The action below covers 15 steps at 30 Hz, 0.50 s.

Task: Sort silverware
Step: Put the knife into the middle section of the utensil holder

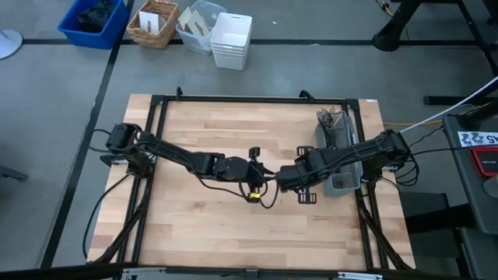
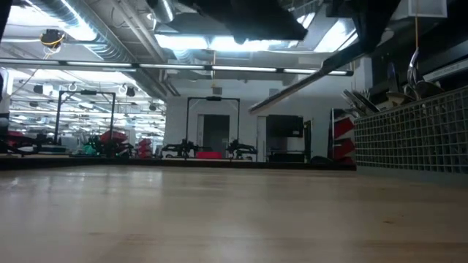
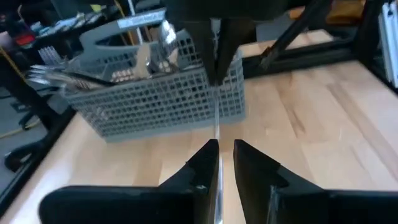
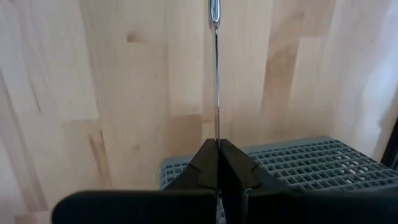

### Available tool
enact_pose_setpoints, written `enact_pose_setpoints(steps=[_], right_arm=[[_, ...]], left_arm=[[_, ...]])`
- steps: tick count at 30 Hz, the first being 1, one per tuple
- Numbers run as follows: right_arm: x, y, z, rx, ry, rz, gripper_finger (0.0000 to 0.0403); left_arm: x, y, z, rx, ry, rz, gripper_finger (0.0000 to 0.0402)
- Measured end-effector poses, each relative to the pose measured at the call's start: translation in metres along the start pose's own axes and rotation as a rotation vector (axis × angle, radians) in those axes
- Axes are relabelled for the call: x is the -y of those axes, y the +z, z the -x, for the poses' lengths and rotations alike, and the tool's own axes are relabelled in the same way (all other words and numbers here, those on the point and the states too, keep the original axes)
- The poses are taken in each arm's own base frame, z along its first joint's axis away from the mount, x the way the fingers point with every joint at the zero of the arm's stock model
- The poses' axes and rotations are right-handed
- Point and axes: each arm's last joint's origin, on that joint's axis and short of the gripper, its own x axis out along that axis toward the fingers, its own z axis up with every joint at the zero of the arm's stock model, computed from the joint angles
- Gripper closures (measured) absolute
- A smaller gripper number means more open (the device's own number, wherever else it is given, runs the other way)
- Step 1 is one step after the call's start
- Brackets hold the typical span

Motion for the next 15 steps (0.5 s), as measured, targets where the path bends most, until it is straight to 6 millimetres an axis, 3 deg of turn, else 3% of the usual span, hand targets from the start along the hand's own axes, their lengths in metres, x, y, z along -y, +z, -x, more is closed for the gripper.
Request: enact_pose_setpoints(steps=[9, 15], right_arm=[[0.001, -0.001, 0.001, 0.008, -0.009, -0.001, 0.0400], [0.001, -0.001, 0.001, 0.010, -0.007, -0.005, 0.0400]], left_arm=[[0.010, -0.018, -0.030, 0.075, -0.014, -0.032, 0.0356], [0.006, -0.016, -0.034, 0.129, 0.010, -0.038, 0.0296]])
